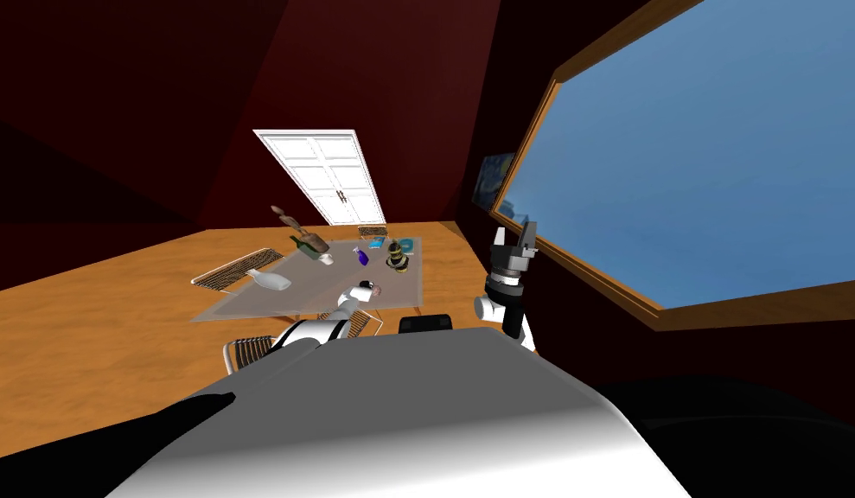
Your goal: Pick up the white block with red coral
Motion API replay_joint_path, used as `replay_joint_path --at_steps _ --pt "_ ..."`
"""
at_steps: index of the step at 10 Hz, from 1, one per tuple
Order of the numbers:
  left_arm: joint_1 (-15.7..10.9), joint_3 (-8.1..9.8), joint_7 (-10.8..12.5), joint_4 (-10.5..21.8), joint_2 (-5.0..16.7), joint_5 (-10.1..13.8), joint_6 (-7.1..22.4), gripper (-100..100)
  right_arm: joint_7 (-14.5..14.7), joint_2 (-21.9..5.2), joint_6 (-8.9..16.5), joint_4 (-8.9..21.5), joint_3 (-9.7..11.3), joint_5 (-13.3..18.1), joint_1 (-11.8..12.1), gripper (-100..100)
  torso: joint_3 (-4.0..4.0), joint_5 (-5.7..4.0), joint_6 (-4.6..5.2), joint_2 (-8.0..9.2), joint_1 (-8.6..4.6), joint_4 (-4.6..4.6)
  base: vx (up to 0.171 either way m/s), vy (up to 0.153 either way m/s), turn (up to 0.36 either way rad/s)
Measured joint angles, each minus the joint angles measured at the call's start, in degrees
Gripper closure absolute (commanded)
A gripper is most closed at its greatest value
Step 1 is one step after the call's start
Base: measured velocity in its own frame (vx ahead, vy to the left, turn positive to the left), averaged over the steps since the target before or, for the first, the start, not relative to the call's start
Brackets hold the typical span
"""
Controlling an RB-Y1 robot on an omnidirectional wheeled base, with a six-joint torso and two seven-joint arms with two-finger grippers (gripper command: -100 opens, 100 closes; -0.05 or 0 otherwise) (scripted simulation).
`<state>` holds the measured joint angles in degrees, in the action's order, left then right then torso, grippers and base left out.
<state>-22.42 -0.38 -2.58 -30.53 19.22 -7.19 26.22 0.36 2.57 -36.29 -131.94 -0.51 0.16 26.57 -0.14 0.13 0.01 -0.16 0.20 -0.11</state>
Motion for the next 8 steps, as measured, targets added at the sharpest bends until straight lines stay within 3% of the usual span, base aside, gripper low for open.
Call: replay_joint_path --at_steps 1,2,3,7,8 --pt "-0.01 0.0 0.01 -0.02 0.0 0.0 -0.01 100 0.0 0.0 0.0 0.0 0.0 0.0 0.0 0 -0.05 0.03 0.0 -0.07 0.06 -0.03 0.0 0.0 0.0" --pt "-0.02 0.0 0.01 -0.02 -0.01 0.01 -0.03 0 0.0 0.0 0.0 0.0 0.0 0.0 0.0 0 -0.06 0.02 0.0 -0.09 0.07 -0.04 0.0 0.0 0.0" --pt "-0.01 0.0 0.01 -0.02 -0.01 0.01 -0.03 100 0.0 0.0 0.0 0.0 0.0 0.0 0.0 0 -0.07 0.02 0.0 -0.1 0.07 -0.04 -0.044 0.0 -0.012" --pt "-0.84 -0.07 -0.39 -3.1 -0.19 0.44 3.87 100 0.0 0.0 0.0 0.0 0.0 0.0 -0.01 0 0.11 -0.06 -0.02 0.22 -0.02 0.03 -0.066 -0.003 -0.008" --pt "-0.86 -0.07 -0.42 -3.22 -0.21 0.46 4.13 0 0.0 0.0 0.0 0.0 0.0 0.0 0.0 0 0.06 -0.07 -0.03 0.11 -0.01 0.01 -0.007 -0.001 0.001"
